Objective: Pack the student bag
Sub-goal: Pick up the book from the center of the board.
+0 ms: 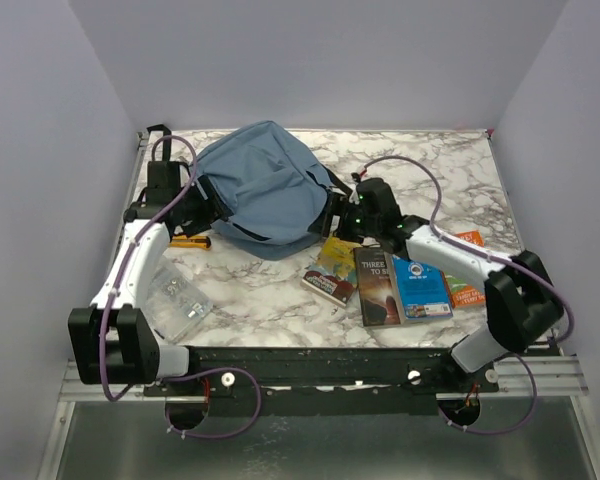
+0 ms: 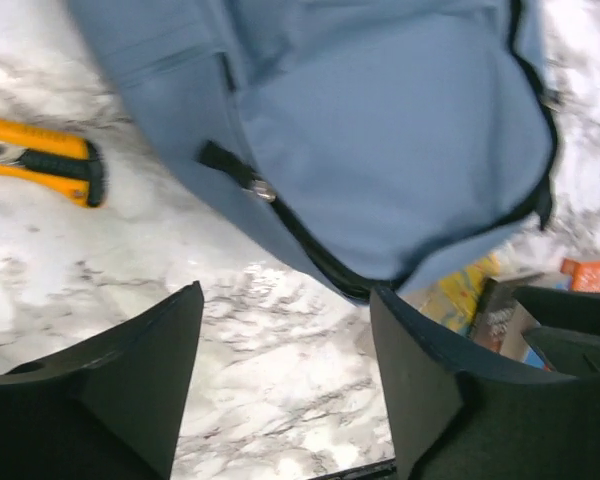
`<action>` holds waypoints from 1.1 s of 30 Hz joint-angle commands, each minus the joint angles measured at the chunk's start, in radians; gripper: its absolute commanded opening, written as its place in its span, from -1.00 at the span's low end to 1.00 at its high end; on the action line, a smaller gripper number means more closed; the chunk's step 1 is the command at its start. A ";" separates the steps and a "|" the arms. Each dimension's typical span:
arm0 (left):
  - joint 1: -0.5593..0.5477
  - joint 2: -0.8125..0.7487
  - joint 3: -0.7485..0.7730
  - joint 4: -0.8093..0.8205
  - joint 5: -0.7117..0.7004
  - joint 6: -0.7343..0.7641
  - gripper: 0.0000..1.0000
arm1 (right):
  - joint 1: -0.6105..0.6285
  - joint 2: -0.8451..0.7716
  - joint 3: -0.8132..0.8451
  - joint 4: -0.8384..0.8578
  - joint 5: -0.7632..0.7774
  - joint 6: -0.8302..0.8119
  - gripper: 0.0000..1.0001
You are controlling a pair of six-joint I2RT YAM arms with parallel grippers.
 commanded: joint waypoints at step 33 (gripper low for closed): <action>-0.578 -0.443 -0.401 0.348 -0.306 -0.239 0.71 | 0.535 0.095 0.043 -1.060 0.968 0.378 0.69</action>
